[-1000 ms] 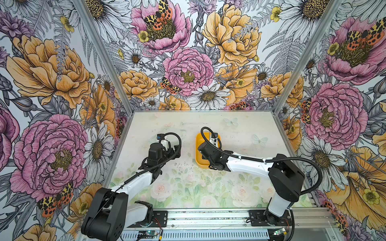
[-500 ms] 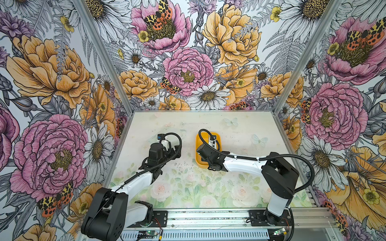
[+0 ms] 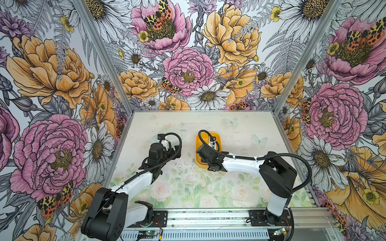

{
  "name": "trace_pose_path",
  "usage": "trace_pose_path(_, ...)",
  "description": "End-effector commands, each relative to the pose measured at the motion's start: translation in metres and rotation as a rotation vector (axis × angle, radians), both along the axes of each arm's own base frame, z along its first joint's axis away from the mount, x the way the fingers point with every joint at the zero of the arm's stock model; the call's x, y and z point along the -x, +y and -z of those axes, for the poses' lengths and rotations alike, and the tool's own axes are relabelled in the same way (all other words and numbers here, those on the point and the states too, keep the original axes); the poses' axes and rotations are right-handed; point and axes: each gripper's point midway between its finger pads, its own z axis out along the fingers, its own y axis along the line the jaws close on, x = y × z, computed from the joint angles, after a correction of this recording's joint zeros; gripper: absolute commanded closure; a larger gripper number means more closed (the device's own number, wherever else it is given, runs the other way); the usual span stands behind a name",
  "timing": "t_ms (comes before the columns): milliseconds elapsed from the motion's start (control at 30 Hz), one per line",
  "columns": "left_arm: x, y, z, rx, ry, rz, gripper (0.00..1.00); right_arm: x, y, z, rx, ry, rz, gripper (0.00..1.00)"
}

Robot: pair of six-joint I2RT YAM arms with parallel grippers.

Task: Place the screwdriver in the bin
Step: 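Lower the screwdriver into the yellow tray with the right gripper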

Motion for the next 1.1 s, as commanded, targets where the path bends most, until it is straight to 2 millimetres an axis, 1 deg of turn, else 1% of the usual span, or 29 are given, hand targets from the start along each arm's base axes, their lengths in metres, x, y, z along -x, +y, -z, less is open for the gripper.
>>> trace_pose_path(0,-0.005,-0.001,-0.008,-0.016,-0.025,-0.005,0.01,-0.003,0.000,0.006,-0.005,0.008,0.017,1.00)
trace_pose_path(667,-0.004,-0.001,-0.007,-0.019,-0.023,-0.004,0.01,-0.004,-0.004,0.028,0.008,0.063,0.022,1.00)
trace_pose_path(800,-0.004,-0.001,-0.006,-0.019,-0.022,-0.004,0.01,-0.005,-0.005,0.030,0.008,0.069,0.023,1.00)
trace_pose_path(967,-0.005,-0.001,-0.006,-0.021,-0.023,-0.004,0.01,-0.005,-0.004,0.030,0.010,0.070,0.017,0.85)
trace_pose_path(1067,-0.004,-0.001,-0.006,-0.019,-0.021,-0.004,0.01,-0.005,-0.004,0.029,0.010,0.069,0.016,0.79)
